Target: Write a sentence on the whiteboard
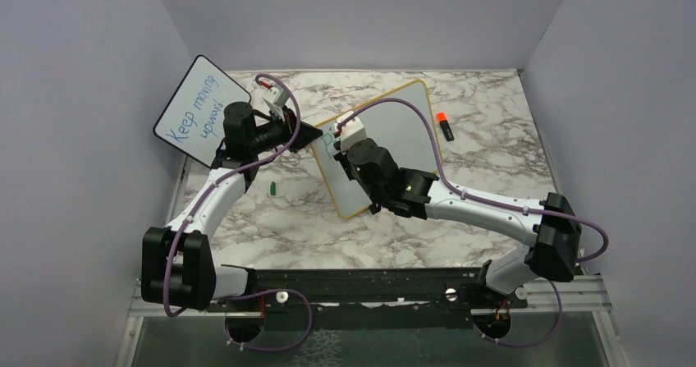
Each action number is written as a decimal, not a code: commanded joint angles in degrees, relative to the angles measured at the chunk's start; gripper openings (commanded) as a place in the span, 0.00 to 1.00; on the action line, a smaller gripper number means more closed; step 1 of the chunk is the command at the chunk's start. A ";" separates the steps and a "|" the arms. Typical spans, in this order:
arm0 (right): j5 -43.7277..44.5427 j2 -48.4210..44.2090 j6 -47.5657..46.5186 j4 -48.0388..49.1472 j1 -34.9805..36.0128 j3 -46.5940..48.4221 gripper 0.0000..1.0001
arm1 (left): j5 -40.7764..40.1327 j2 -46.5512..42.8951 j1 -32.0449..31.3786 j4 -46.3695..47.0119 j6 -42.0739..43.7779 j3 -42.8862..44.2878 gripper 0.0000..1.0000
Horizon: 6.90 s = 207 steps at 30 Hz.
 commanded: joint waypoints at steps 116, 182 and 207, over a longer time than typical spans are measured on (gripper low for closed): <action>-9.81 -4.76 -3.19 5.09 -4.86 -5.90 0.00 | -2.15 1.17 -1.88 -7.92 5.27 -0.08 0.00; -4.43 -10.20 -2.56 4.74 -5.83 -8.98 0.00 | -3.12 1.68 -1.88 -9.07 6.10 0.27 0.00; -7.06 -7.12 -2.40 8.34 -8.12 -7.45 0.00 | -2.95 1.77 -1.94 -9.14 6.30 0.36 0.00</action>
